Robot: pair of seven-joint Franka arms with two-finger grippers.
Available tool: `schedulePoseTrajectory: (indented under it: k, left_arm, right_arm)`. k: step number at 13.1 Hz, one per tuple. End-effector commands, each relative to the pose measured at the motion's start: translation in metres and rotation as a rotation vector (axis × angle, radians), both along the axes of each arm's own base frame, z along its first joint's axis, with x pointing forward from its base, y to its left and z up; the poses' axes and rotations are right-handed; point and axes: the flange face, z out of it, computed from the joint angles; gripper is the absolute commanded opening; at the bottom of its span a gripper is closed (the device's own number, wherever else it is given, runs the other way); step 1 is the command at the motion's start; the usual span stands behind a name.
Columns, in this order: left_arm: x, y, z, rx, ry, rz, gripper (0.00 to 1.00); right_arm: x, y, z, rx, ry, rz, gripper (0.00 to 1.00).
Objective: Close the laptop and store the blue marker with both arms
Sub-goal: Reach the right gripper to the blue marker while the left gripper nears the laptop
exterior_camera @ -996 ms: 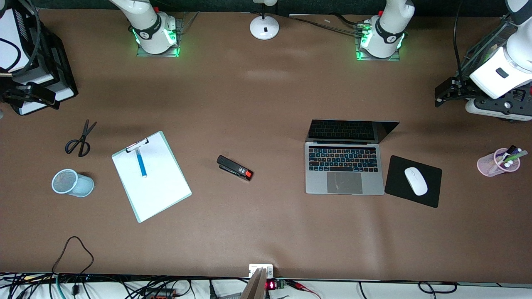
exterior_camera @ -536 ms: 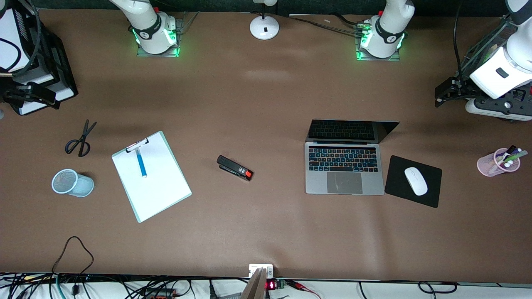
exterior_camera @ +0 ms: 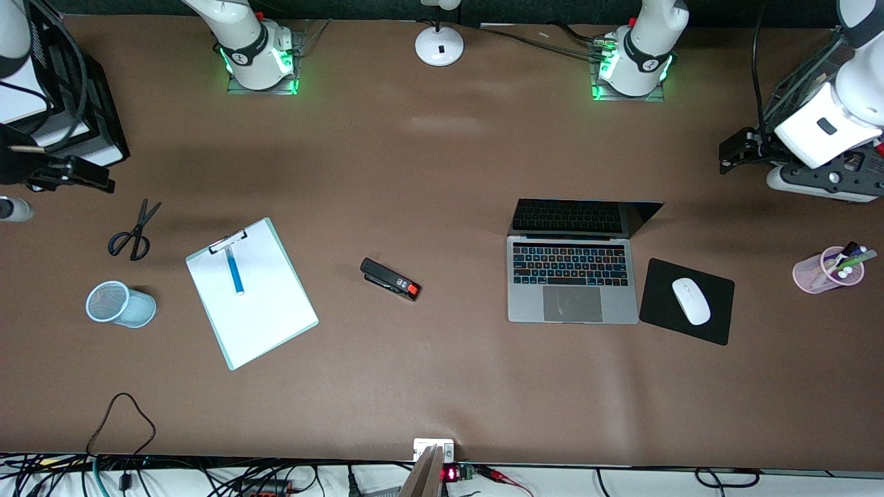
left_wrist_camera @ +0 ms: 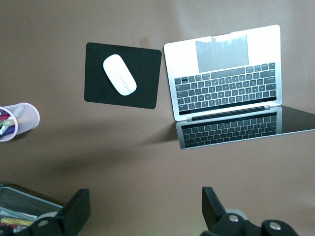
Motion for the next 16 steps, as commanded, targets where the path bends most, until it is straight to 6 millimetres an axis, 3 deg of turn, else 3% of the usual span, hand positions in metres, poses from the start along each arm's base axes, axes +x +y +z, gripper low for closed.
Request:
schedulePoseTrajectory:
  k: [1, 2, 3, 4, 5, 6, 7, 9, 11, 16]
  left_arm:
    - [0.011, 0.003, -0.016, 0.007, 0.042, -0.003, 1.00]
    - [0.013, 0.002, -0.020, 0.006, 0.049, -0.003, 1.00]
    - [0.014, 0.002, -0.025, 0.006, 0.062, -0.003, 0.84]
    - [0.012, 0.003, -0.027, 0.007, 0.082, -0.004, 0.53]
    - [0.009, 0.002, -0.029, 0.008, 0.105, -0.003, 0.30]
    - [0.006, 0.000, -0.031, 0.005, 0.133, -0.004, 0.13]
    - [0.003, -0.002, -0.033, -0.019, 0.156, 0.005, 0.09]
    - [0.000, -0.004, -0.035, -0.032, 0.181, 0.009, 0.05]
    - [-0.006, -0.005, -0.039, -0.030, 0.209, 0.013, 0.03]
    - [-0.034, -0.029, -0.053, -0.091, 0.296, 0.148, 0.02]
  right_arm:
    - [0.018, 0.006, -0.024, 0.000, -0.003, 0.011, 1.00]
    - [0.025, 0.011, -0.030, -0.001, -0.020, 0.021, 1.00]
    - [0.033, 0.013, -0.038, -0.004, -0.037, 0.025, 1.00]
    - [0.040, 0.015, -0.048, -0.009, -0.049, 0.031, 1.00]
    - [0.048, 0.022, -0.061, -0.011, -0.054, 0.043, 1.00]
    - [0.054, 0.032, -0.072, -0.013, -0.059, 0.057, 1.00]
    - [0.061, 0.050, -0.084, -0.016, -0.074, 0.086, 1.00]
    - [0.076, 0.064, -0.112, -0.021, -0.097, 0.110, 1.00]
    - [0.085, 0.081, -0.154, -0.023, -0.065, 0.169, 1.00]
    - [0.097, 0.085, -0.234, -0.019, -0.023, 0.282, 1.00]
